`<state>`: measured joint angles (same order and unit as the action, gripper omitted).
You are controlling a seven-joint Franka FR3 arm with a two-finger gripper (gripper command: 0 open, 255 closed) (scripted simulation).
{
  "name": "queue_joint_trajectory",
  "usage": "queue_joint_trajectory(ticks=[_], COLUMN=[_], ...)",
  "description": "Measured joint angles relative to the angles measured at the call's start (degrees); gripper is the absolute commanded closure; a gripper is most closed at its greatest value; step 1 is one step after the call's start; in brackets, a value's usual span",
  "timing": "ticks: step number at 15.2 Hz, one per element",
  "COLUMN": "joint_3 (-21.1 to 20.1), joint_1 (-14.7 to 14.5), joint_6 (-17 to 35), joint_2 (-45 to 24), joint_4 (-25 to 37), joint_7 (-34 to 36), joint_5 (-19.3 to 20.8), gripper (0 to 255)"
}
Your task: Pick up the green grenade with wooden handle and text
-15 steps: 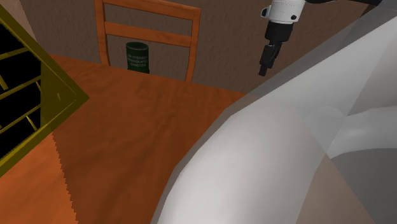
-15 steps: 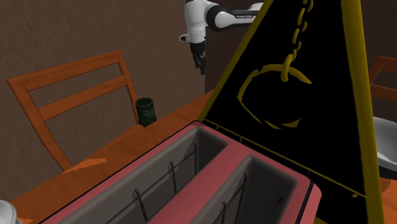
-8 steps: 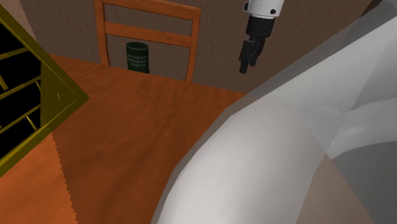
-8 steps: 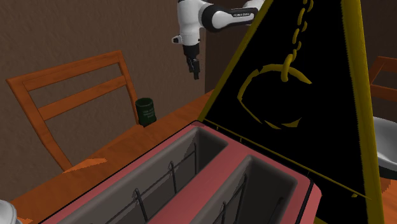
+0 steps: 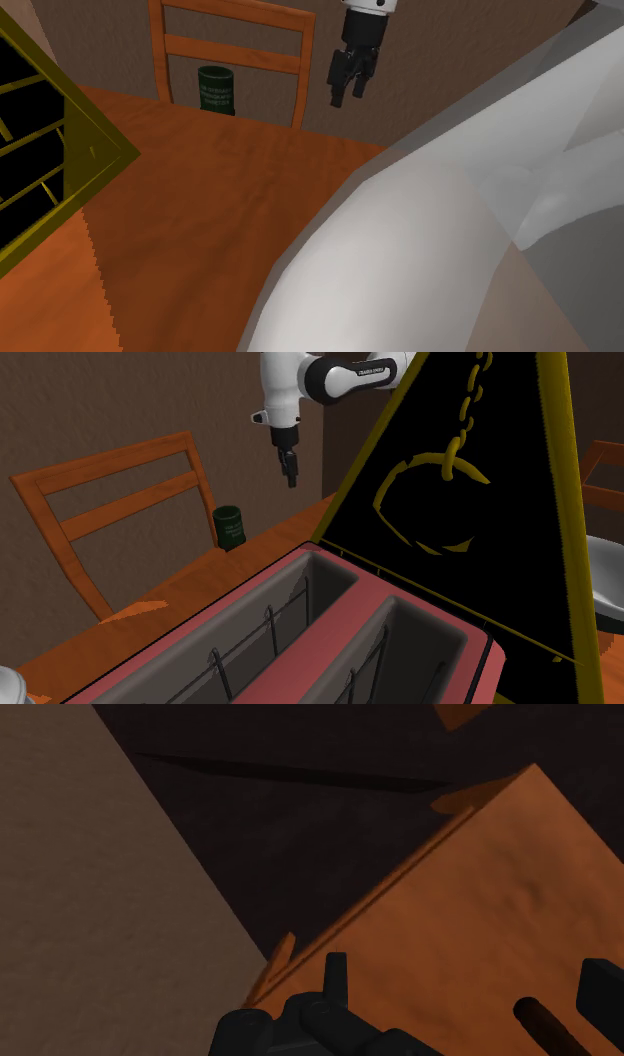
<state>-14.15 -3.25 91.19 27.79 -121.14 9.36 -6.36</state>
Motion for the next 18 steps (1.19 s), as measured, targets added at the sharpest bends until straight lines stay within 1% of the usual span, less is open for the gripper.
queue_joint_trajectory(ticks=[4, 10, 15, 18], joint_3=[-3.12, -7.80, -11.30, -12.79], joint_1=[-0.29, -1.20, -2.94, -4.97], joint_6=[1.87, 3.32, 2.69, 1.26], joint_2=[-6.65, -16.95, -27.92, -35.10], joint_4=[6.39, 17.49, 30.34, 39.43], joint_7=[4.32, 11.47, 17.88, 21.44], joint_5=[-0.31, 1.18, 5.14, 8.51], gripper=[0, 0, 0, 0])
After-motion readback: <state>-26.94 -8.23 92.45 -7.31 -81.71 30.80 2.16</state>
